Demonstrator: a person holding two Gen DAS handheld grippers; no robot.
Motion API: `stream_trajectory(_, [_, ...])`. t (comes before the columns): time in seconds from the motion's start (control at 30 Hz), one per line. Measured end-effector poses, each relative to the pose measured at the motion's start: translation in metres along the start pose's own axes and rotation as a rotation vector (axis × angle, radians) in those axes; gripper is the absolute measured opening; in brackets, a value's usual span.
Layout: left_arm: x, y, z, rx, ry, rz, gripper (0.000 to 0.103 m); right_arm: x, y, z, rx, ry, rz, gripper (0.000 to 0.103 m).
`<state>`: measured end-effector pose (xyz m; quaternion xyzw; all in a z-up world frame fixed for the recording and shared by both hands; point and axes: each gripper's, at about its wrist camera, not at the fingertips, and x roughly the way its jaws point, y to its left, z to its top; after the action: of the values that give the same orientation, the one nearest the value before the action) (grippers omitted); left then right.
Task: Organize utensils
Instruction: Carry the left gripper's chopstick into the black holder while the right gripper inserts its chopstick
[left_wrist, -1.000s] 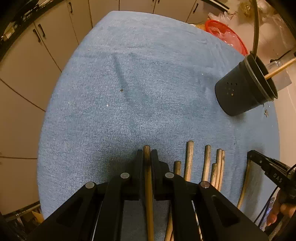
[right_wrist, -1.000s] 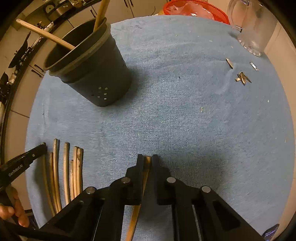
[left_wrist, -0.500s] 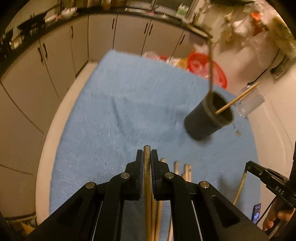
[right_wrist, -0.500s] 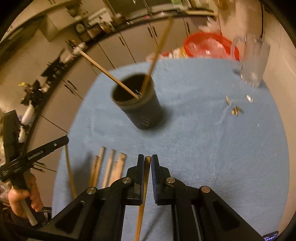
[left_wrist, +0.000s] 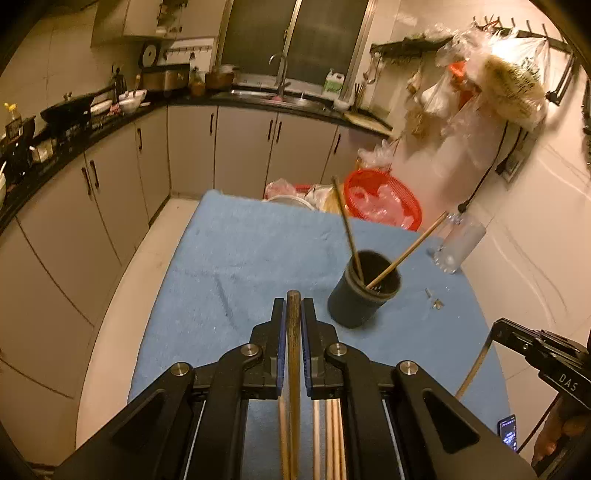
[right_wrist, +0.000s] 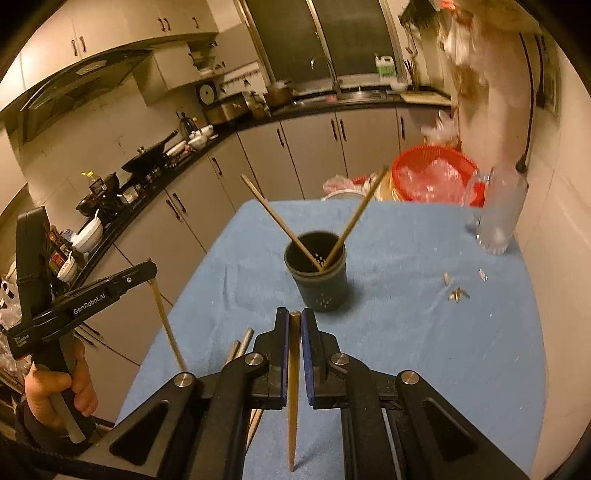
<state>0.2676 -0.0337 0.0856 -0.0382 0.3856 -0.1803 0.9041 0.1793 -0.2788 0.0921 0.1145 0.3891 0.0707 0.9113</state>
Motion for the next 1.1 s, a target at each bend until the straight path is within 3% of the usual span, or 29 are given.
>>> stream_trajectory(0.53, [-0.021,-0.027,0.026,0.029,-0.084,-0.018,0.007,-0.025,0.006,0.041,-0.037,-0.104,-0.025,0.006])
stream_trajectory(1.1, [-0.033,-0.069,0.089,0.080,-0.155,-0.054,0.007,-0.052,0.011,0.099,-0.036,-0.195,-0.039,0.006])
